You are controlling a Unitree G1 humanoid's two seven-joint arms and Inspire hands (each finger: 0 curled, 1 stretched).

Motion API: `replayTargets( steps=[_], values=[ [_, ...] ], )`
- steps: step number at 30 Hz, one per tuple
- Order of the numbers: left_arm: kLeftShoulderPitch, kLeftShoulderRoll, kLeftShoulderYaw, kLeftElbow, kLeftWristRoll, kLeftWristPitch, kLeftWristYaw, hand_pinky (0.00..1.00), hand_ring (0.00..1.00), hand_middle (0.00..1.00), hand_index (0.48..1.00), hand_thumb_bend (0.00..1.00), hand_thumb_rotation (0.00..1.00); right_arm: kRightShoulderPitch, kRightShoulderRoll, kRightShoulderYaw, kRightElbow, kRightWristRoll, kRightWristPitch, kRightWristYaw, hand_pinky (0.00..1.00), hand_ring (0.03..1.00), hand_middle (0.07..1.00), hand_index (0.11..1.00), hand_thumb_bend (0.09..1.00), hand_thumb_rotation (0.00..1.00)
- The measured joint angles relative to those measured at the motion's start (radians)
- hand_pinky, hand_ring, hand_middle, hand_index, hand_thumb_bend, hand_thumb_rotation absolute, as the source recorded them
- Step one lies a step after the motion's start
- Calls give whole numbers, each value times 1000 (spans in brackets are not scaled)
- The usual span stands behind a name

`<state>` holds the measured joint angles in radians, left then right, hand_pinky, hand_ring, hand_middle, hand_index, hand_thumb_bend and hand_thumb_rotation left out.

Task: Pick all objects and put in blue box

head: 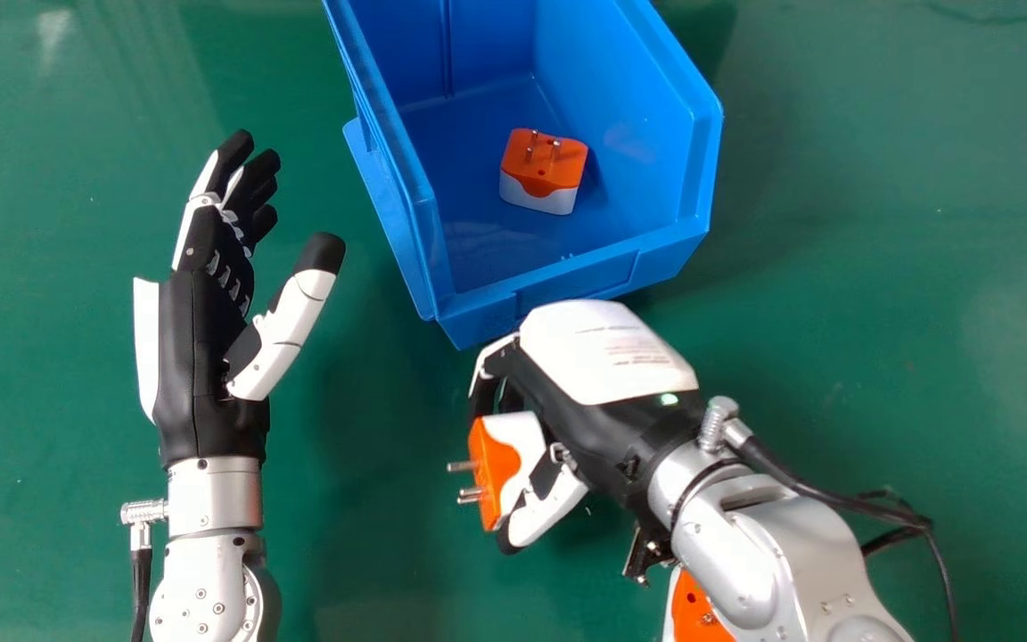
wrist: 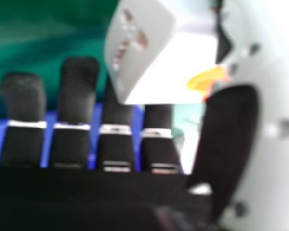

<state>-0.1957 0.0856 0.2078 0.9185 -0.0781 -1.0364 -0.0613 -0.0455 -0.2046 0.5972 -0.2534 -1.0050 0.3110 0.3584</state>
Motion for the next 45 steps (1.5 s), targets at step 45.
replayTargets(
  steps=[45],
  values=[
    [9, -10, -6, 0, -6, -1, -6, 904, 893, 872, 882, 779, 504, -19, 148, -151, 443, 97, -655, -1400, 313, 426, 514, 503, 499, 0]
  ],
)
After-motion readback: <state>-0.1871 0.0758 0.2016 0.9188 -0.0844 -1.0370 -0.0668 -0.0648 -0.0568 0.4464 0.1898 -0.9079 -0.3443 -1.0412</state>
